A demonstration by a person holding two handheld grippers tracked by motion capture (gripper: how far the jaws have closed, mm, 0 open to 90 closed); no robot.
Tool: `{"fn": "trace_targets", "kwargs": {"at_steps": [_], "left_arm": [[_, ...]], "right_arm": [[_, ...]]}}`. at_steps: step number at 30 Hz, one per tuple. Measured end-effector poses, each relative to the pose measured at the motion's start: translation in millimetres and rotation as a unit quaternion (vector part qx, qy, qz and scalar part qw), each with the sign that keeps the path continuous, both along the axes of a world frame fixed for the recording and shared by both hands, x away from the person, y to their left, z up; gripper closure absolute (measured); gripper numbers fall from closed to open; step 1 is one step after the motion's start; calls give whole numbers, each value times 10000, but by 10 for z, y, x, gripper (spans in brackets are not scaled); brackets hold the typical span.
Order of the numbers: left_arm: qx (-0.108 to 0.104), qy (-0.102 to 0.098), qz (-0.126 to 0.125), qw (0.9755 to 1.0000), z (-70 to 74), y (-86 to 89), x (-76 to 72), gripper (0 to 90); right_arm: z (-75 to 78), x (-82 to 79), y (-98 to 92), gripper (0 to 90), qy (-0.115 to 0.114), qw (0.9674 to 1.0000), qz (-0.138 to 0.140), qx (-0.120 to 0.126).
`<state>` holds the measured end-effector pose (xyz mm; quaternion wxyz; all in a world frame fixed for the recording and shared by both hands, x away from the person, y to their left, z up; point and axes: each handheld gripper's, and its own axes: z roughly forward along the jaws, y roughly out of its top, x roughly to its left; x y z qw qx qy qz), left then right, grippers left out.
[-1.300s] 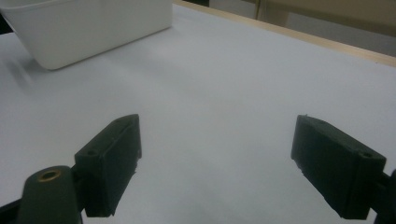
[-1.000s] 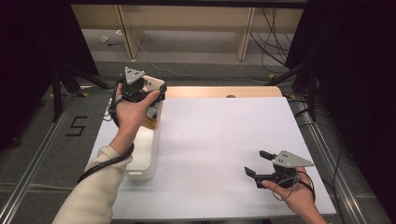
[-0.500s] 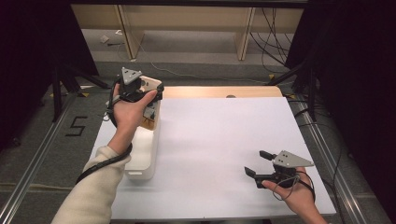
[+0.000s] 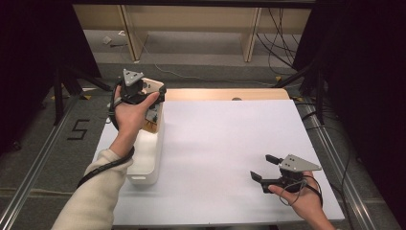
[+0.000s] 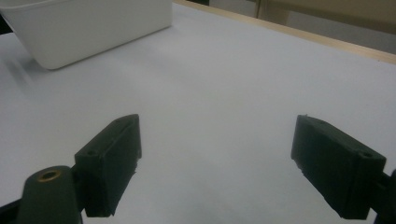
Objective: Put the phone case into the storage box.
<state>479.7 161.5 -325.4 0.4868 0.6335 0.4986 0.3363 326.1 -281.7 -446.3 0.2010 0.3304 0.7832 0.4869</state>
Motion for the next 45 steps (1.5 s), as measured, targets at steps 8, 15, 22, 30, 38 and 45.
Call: {"fn": "trace_targets", "kwargs": {"at_steps": [8,15,22,30,38,45], "left_arm": [[-22,6,39,10000,-9,26,14,112],[-44,19,76,10000,-20,43,27,112],[-28,26,113,9999,-27,56,37,112],[-28,41,155,9999,-47,81,47,112],[-39,62,188,9998,-75,117,54,112],[-49,76,241,9997,-92,144,64,112]], "right_arm": [[8,-5,-4,172,-17,10000,-13,10],[8,-3,-5,172,-22,10000,-9,20],[11,-5,-5,172,-35,10000,-7,22],[14,-6,-7,172,-41,10000,-9,29],[14,-8,-6,171,-36,10000,-3,29],[15,-7,-7,171,-45,10000,-5,37]]}}
